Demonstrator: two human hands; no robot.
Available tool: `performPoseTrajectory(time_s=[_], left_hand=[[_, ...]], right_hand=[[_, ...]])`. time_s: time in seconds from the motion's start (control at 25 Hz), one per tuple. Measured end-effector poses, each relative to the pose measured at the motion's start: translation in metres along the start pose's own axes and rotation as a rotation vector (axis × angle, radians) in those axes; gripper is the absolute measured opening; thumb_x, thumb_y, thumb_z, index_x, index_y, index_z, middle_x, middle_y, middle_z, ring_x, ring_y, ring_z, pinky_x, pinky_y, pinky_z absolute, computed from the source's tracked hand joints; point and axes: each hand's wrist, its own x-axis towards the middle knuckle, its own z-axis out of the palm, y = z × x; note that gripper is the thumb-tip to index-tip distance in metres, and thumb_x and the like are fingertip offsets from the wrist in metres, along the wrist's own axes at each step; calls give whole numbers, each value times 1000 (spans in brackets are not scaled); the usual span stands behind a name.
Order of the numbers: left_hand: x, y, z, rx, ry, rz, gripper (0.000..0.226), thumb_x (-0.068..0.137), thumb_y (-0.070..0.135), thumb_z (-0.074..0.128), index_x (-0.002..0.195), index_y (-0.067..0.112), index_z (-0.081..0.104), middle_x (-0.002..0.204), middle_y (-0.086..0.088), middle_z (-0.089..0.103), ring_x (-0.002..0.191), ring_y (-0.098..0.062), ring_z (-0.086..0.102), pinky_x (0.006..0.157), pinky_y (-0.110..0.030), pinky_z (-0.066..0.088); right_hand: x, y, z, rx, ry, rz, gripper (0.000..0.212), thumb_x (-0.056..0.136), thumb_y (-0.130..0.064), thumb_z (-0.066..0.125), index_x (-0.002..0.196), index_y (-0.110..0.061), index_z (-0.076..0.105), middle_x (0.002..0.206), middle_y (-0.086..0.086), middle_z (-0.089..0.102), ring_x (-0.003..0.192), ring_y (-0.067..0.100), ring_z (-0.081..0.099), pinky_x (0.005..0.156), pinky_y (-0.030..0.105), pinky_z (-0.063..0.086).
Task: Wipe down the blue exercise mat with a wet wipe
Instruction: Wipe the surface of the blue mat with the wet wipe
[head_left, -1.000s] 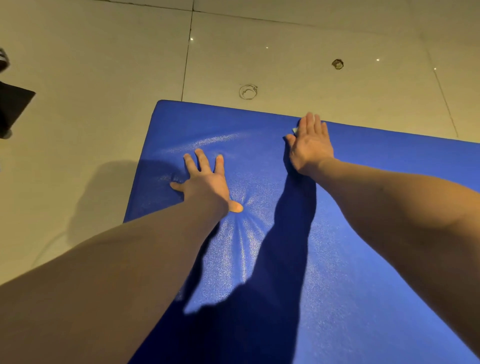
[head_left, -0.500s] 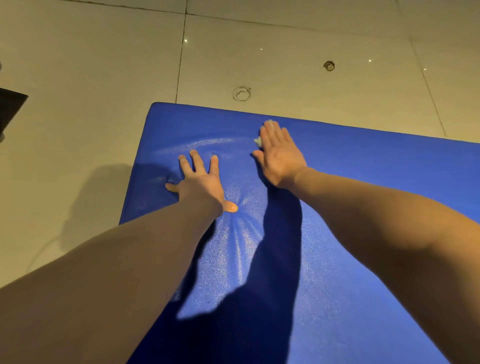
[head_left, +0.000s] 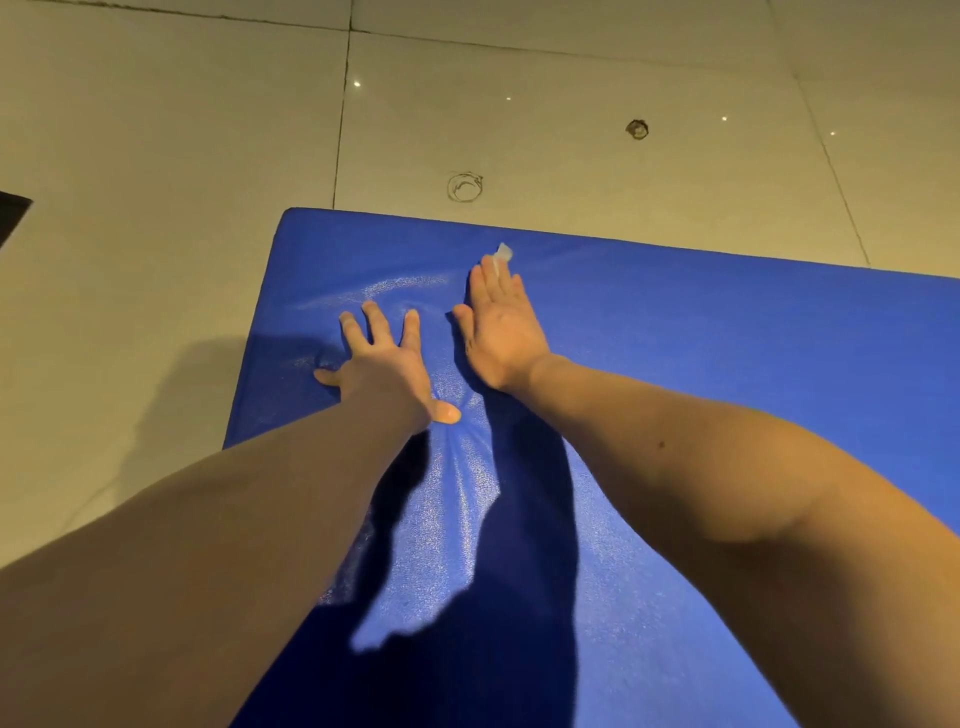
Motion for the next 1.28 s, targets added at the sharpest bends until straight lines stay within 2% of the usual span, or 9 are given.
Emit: performPoseTrajectory(time_s=[0.08, 0.24, 0.4, 0.48, 0.6, 0.76, 0.88, 1.12, 1.28], left_hand=[[-1, 0, -2, 10, -10, -1, 140, 64, 81, 73, 157, 34, -20, 163, -11, -27, 150, -42, -19, 104, -74, 34], [-3, 0, -2, 16, 9, 10, 138, 64, 81, 72, 158, 33, -17, 164, -11, -24, 151, -42, -16, 103, -73, 35], [-1, 1, -1, 16, 6, 0, 140, 62, 81, 74, 158, 34, -17, 164, -11, -24, 151, -42, -15, 103, -74, 34], [-1, 4, -1, 10, 1, -9, 141, 61, 80, 76, 158, 34, -17, 164, -11, -24, 151, -42, -16, 103, -75, 32], [2, 6, -1, -14, -18, -15, 143, 61, 78, 78, 158, 33, -18, 163, -11, -26, 150, -43, -18, 103, -77, 29], [1, 4, -3, -11, -25, -22, 142, 62, 78, 77, 157, 34, -19, 163, -10, -28, 150, -43, -19, 104, -77, 28], [-1, 4, -3, -5, -17, -16, 142, 62, 80, 75, 157, 34, -18, 164, -10, -26, 151, -42, -17, 105, -76, 30], [-2, 2, -4, 15, -20, -5, 141, 61, 82, 73, 157, 34, -19, 164, -11, -24, 151, -43, -15, 104, -74, 32], [-2, 3, -6, 24, -23, -10, 141, 61, 82, 73, 157, 34, -20, 164, -10, -24, 151, -42, -14, 104, -74, 34]], right_hand=[[-3, 5, 1, -41, 13, -62, 62, 107, -35, 26, 153, 4, 16, 164, 19, 7, 153, 31, -9, 124, 48, 8], [-19, 50, -9, -190, 10, -74, 66, 106, -38, 24, 157, -1, 3, 166, 15, 0, 153, 29, -4, 125, 43, 0], [-41, 100, -18, -298, 56, 123, 69, 102, -43, 17, 155, 2, 13, 163, 19, 14, 152, 34, 7, 123, 46, 6], [-44, 95, -16, -237, 58, 240, 65, 103, -41, 20, 151, 3, 20, 159, 21, 18, 149, 36, 12, 122, 48, 10], [-44, 48, -5, -25, 164, 166, 58, 97, -35, 28, 142, 2, 34, 144, 22, 37, 134, 38, 31, 113, 54, 27], [-57, -1, 22, 57, 67, -44, 62, 104, -31, 32, 154, 2, 19, 164, 19, 13, 153, 33, 4, 125, 46, 3], [-62, 15, 18, -74, 59, -139, 65, 106, -35, 30, 157, -1, 8, 165, 16, 7, 154, 28, -1, 125, 43, 0], [-80, 92, 0, -201, 85, 178, 72, 103, -45, 19, 156, 2, 10, 165, 18, 7, 153, 32, -1, 124, 43, -3], [-80, 42, 12, -47, 101, 191, 67, 105, -39, 25, 156, 3, 10, 165, 20, 5, 153, 33, -4, 124, 45, -3]])
